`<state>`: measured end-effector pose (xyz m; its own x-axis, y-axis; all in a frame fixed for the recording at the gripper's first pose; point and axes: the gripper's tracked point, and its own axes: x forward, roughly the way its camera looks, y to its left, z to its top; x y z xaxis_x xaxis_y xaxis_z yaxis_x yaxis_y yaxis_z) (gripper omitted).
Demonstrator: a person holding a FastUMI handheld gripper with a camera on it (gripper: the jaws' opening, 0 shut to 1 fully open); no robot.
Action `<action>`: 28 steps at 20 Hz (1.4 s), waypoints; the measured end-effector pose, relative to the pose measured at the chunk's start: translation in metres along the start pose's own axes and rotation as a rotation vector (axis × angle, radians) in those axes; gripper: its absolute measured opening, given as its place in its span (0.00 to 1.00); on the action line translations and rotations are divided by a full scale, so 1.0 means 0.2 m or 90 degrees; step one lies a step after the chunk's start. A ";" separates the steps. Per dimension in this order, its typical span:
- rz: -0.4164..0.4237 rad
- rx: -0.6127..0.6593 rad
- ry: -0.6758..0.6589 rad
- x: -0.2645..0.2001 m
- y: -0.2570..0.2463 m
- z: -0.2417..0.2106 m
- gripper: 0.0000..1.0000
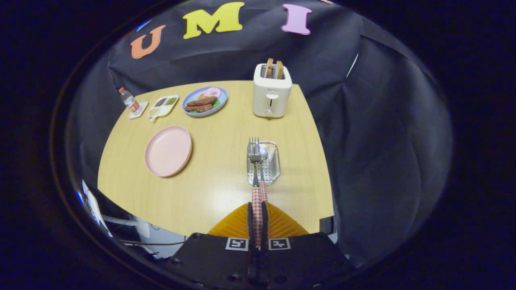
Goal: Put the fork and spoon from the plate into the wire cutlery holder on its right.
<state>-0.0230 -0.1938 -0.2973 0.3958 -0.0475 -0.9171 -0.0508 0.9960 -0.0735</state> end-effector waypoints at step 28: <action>-0.019 -0.006 0.340 0.36 -0.06 0.12 0.03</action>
<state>0.0276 -0.2065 -0.3540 -0.1243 -0.1098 -0.9862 -0.0561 0.9931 -0.1035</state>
